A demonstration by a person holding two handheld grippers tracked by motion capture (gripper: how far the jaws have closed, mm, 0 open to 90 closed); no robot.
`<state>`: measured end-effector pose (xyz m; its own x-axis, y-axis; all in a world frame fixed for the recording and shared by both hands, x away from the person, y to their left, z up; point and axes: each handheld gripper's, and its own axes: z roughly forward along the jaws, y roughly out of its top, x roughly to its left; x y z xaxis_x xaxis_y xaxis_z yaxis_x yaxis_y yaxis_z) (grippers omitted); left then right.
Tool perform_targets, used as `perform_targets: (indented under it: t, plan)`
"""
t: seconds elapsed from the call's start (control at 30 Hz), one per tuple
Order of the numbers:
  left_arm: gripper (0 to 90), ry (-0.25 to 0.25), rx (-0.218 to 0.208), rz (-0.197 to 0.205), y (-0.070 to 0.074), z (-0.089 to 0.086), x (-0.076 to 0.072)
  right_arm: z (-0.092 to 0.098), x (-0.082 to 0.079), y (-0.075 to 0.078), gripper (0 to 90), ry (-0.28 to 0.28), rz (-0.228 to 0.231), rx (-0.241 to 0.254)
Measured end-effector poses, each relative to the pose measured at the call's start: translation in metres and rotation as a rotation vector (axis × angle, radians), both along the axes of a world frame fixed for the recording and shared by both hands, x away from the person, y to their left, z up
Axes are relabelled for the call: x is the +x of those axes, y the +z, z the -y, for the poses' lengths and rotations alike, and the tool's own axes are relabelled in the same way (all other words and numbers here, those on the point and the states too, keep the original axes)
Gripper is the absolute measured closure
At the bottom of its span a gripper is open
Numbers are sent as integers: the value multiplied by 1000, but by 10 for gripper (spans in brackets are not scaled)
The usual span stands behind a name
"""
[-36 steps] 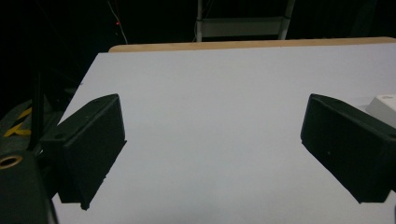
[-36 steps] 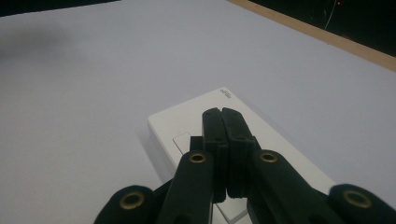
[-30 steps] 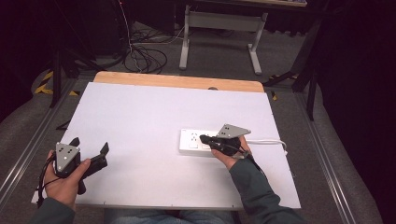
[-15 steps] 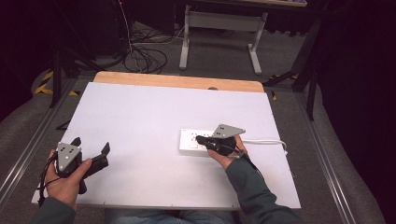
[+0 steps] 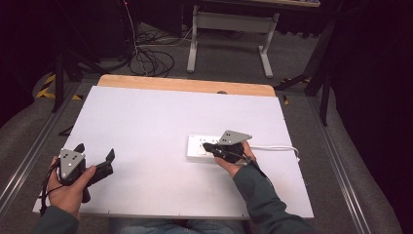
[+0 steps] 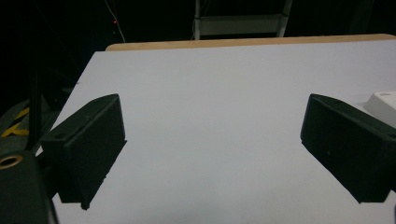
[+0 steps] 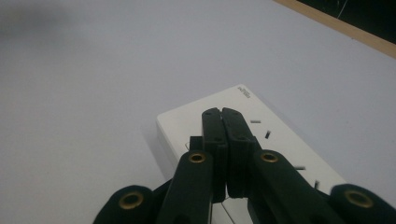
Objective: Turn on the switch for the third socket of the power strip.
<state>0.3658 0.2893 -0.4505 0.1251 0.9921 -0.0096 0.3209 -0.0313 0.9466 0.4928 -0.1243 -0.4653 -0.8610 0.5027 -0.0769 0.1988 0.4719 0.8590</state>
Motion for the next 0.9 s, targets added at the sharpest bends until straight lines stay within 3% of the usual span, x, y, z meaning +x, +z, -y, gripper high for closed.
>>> perform_targets:
  t: [0.37,0.7,0.9]
  plan:
    - [72,1,-5,5,0,0,0,-8,4,-6,900,-2,-7,-67]
    - [72,0,2,3,0,0,0,-8,4,-7,900,-1,-15,-68]
    - [72,0,-3,2,-1,0,0,-9,4,-10,900,2,-16,-100]
